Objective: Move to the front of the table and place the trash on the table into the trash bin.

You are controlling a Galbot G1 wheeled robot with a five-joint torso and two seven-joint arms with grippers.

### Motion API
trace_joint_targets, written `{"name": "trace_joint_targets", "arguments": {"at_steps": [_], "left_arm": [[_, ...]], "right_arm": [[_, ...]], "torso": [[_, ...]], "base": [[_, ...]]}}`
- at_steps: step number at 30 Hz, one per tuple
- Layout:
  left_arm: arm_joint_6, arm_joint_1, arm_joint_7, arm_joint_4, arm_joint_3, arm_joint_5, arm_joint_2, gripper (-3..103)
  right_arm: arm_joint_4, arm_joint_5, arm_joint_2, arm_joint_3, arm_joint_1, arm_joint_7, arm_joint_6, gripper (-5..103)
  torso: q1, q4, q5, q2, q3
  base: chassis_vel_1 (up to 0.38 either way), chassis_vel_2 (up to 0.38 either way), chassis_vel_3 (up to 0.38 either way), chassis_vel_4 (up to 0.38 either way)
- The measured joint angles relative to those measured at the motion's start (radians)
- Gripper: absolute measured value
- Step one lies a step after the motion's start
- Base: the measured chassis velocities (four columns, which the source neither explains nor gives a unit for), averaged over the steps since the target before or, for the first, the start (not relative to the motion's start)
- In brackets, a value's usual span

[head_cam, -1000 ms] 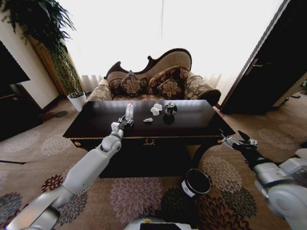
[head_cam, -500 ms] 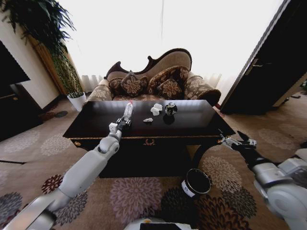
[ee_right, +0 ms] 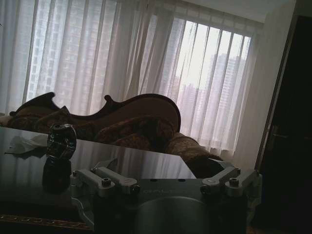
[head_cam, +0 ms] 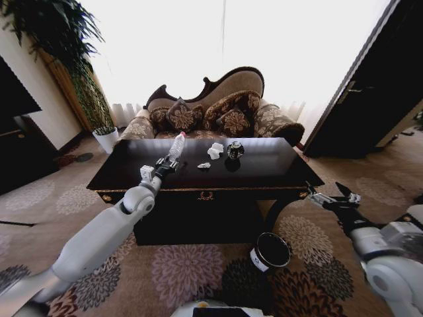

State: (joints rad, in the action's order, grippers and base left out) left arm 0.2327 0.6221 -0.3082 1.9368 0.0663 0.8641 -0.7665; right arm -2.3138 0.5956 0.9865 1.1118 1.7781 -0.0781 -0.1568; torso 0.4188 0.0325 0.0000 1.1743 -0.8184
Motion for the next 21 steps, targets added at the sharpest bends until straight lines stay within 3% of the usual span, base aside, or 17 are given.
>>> {"name": "trace_joint_targets", "arguments": {"at_steps": [3,7,9,11,12,16,18,21], "left_arm": [[0.013,0.008,0.003,0.078,-0.004,0.064,0.044,39],[0.021,0.011,0.006,0.125,-0.003,0.106,0.064,39],[0.027,0.01,0.007,0.154,0.006,0.139,0.068,39],[0.032,-0.005,0.006,0.175,0.033,0.177,0.056,39],[0.032,-0.005,0.006,0.175,0.033,0.177,0.056,39],[0.041,-0.034,0.007,0.2,0.094,0.236,0.042,39],[0.042,-0.039,0.01,0.202,0.108,0.243,0.037,39],[0.045,-0.072,0.02,0.202,0.181,0.256,0.006,39]], "right_arm": [[0.002,-0.116,0.003,-0.003,0.005,0.002,0.039,100],[0.002,-0.2,0.007,-0.004,0.01,0.002,0.066,100],[0.002,-0.292,0.012,-0.019,0.013,0.0,0.102,100],[0.013,-0.492,0.021,-0.047,0.014,0.001,0.211,100],[0.013,-0.492,0.021,-0.047,0.014,0.001,0.211,100],[0.038,-0.732,0.03,-0.056,0.019,0.005,0.339,100],[0.044,-0.778,0.03,-0.056,0.019,0.005,0.358,100],[0.074,-0.939,0.017,-0.057,-0.003,-0.002,0.435,100]], "torso": [[0.0,-0.0001,-0.0001,0.0,0.0],[0.0,-0.0001,-0.0001,0.0,0.0],[0.0,0.0,0.0,0.0,0.0],[0.0,0.0,0.0,0.0,0.0],[0.0,0.0,0.0,0.0,0.0],[0.0,0.0002,0.0002,0.0,0.0],[0.0,0.0001,0.0001,0.0,0.0],[0.0,0.0,0.0,0.0,0.0]], "base": [[0.0,0.0,0.0,0.0],[0.0,0.0,0.0,0.0],[0.0,0.0,0.0,0.0],[0.0,0.0,0.0,0.0],[0.0,0.0,0.0,0.0],[0.0,0.0,0.0,0.0],[0.0,0.0,0.0,0.0],[0.0,0.0,0.0,0.0]]}}
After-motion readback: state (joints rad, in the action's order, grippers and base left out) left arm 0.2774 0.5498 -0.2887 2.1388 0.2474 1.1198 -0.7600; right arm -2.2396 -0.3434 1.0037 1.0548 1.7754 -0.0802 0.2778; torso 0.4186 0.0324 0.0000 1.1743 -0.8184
